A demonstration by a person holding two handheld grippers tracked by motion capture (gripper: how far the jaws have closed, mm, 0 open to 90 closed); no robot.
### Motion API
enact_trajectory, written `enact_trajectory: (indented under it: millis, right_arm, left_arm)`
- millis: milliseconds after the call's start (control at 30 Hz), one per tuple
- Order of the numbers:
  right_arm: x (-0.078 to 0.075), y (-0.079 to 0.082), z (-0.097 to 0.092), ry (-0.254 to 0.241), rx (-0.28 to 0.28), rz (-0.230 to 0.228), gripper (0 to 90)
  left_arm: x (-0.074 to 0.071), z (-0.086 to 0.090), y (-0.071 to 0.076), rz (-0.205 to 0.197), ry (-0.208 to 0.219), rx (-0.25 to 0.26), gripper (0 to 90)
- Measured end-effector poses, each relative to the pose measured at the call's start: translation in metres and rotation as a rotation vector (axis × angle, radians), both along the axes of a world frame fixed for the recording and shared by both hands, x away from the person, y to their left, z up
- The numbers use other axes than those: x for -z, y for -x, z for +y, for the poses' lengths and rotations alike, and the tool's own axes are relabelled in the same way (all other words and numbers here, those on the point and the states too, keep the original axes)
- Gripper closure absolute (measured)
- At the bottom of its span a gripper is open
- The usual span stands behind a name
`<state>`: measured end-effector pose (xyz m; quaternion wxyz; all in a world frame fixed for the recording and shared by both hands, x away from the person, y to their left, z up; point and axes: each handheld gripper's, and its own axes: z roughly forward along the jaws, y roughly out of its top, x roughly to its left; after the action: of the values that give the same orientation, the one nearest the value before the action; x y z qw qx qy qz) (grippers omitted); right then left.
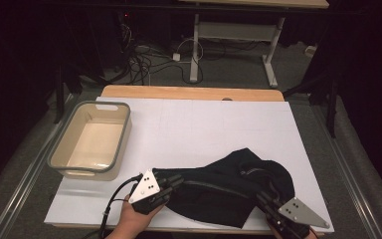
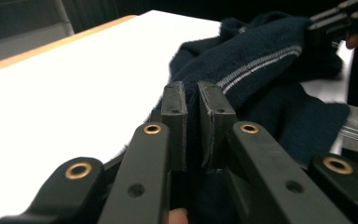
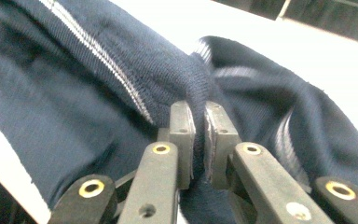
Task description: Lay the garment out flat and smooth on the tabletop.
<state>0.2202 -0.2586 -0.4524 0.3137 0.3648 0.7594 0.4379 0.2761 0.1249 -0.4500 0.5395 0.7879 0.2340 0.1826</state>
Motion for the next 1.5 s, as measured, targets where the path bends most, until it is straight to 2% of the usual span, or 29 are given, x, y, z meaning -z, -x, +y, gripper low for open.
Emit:
enact_trajectory:
  millis: [100,200,300,400,467,500,533,567,600,633,667,733,767,800,900,1000,1033,1067,1100,1133,1167,1200,1233,1300,1333,1367,1433,1467,1500]
  right_arm:
    - [-0.013,-0.021,0.000,-0.030,0.005,-0.021,84.9]
    - [-0.025,-0.052,0.005,-0.009,0.011,-0.033,84.9]
    - [-0.039,-0.090,0.011,-0.008,0.020,-0.030,85.2]
    - [-0.059,-0.134,0.016,-0.023,0.038,-0.029,85.5]
    - [-0.075,-0.165,0.020,-0.064,0.053,-0.019,85.1]
    - [-0.080,-0.179,0.022,-0.075,0.057,-0.002,81.6]
    - [-0.082,-0.192,0.025,-0.080,0.072,0.004,71.0]
    - [-0.083,-0.201,0.028,-0.073,0.100,0.005,62.1]
    - [-0.082,-0.206,0.029,-0.059,0.111,0.016,57.7]
    - [-0.082,-0.208,0.028,-0.057,0.116,0.023,53.5]
    - [-0.081,-0.207,0.026,-0.062,0.125,0.026,50.7]
    - [-0.076,-0.199,0.018,-0.074,0.120,0.027,50.7]
    - [-0.071,-0.195,0.013,-0.062,0.119,0.035,50.6]
    - [-0.065,-0.190,0.009,-0.044,0.122,0.048,50.6]
    - [-0.044,-0.177,-0.010,-0.016,0.130,0.112,50.2]
    - [-0.024,-0.163,-0.033,-0.030,0.151,0.176,48.4]
    - [-0.018,-0.160,-0.040,-0.030,0.152,0.193,47.7]
    - [-0.012,-0.156,-0.047,-0.032,0.155,0.210,46.7]
    - [-0.006,-0.152,-0.054,-0.029,0.159,0.223,45.6]
    - [-0.001,-0.149,-0.058,-0.032,0.165,0.241,44.4]
    - [0.005,-0.148,-0.062,-0.030,0.164,0.263,42.3]
    - [0.010,-0.147,-0.064,-0.030,0.156,0.285,39.8]
    - [0.015,-0.146,-0.064,-0.032,0.153,0.315,38.5]
    - [0.024,-0.146,-0.061,-0.029,0.124,0.388,36.7]
    - [0.024,-0.143,-0.058,-0.012,0.112,0.367,46.7]
    - [0.023,-0.140,-0.056,-0.010,0.085,0.372,56.6]
    - [0.024,-0.131,-0.048,0.033,0.062,0.351,74.3]
    - [0.024,-0.125,-0.045,0.036,0.055,0.345,76.8]
    - [0.024,-0.120,-0.042,0.033,0.049,0.332,78.7]
  left_arm:
    - [-0.009,-0.003,-0.019,-0.012,-0.007,-0.035,79.5]
    - [-0.019,-0.004,-0.046,0.008,0.012,-0.079,79.5]
    - [-0.034,-0.003,-0.079,0.006,0.008,-0.119,79.7]
    - [-0.059,0.001,-0.119,0.010,0.026,-0.188,80.0]
    - [-0.071,-0.001,-0.145,0.015,-0.006,-0.248,79.3]
    - [-0.073,-0.002,-0.157,0.044,-0.026,-0.272,76.1]
    - [-0.074,-0.003,-0.166,0.075,-0.040,-0.302,68.4]
    - [-0.073,-0.003,-0.170,0.099,-0.050,-0.331,61.3]
    - [-0.071,-0.001,-0.171,0.127,-0.041,-0.340,56.4]
    - [-0.070,0.001,-0.168,0.143,-0.029,-0.339,52.2]
    - [-0.066,0.003,-0.161,0.134,-0.015,-0.328,48.5]
    - [-0.057,0.006,-0.142,0.110,-0.039,-0.286,47.6]
    - [-0.050,0.008,-0.131,0.109,-0.051,-0.274,44.6]
    - [-0.042,0.010,-0.121,0.127,-0.047,-0.236,42.7]
    - [-0.015,0.017,-0.084,0.177,-0.061,-0.189,36.6]
    - [0.006,0.028,-0.045,0.240,-0.044,-0.154,31.6]
    - [0.010,0.030,-0.032,0.284,-0.024,-0.128,29.3]
    - [0.012,0.030,-0.016,0.308,0.008,-0.080,28.2]
    - [0.015,0.027,-0.002,0.307,0.018,-0.039,28.3]
    - [0.018,0.019,0.007,0.306,-0.015,-0.005,28.3]
    - [0.021,0.010,0.011,0.302,-0.056,0.017,28.2]
    - [0.025,0.002,0.011,0.284,-0.097,0.013,27.0]
    - [0.029,-0.005,0.007,0.283,-0.136,-0.001,26.5]
    - [0.036,-0.017,-0.008,0.331,-0.185,-0.019,21.4]
    - [0.039,-0.021,-0.013,0.347,-0.214,-0.029,20.6]
    - [0.041,-0.026,-0.016,0.362,-0.249,-0.030,20.6]
    - [0.040,-0.034,-0.017,0.337,-0.300,-0.025,21.8]
    - [0.040,-0.035,-0.016,0.323,-0.307,-0.001,25.0]
    - [0.040,-0.036,-0.015,0.313,-0.304,0.022,34.1]
